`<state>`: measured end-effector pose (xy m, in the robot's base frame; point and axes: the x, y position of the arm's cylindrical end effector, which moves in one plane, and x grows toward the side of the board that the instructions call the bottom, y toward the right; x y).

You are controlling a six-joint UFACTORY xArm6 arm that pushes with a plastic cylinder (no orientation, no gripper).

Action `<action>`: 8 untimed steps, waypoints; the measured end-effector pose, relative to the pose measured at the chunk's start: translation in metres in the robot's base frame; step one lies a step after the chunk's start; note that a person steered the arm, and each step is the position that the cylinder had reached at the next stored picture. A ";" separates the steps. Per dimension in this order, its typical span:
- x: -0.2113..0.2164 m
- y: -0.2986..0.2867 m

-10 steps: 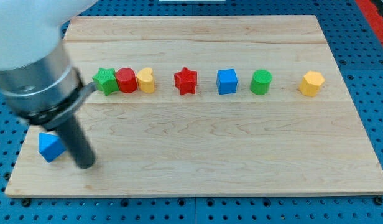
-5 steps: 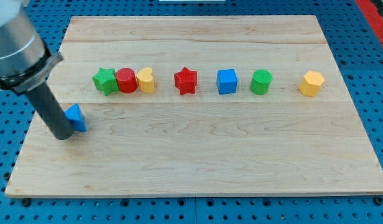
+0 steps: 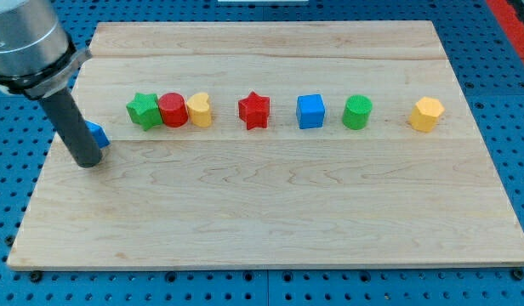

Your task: Move the blue triangle in horizontal line of blocks

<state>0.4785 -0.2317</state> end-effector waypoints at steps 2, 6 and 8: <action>-0.026 -0.011; -0.056 0.023; 0.008 0.007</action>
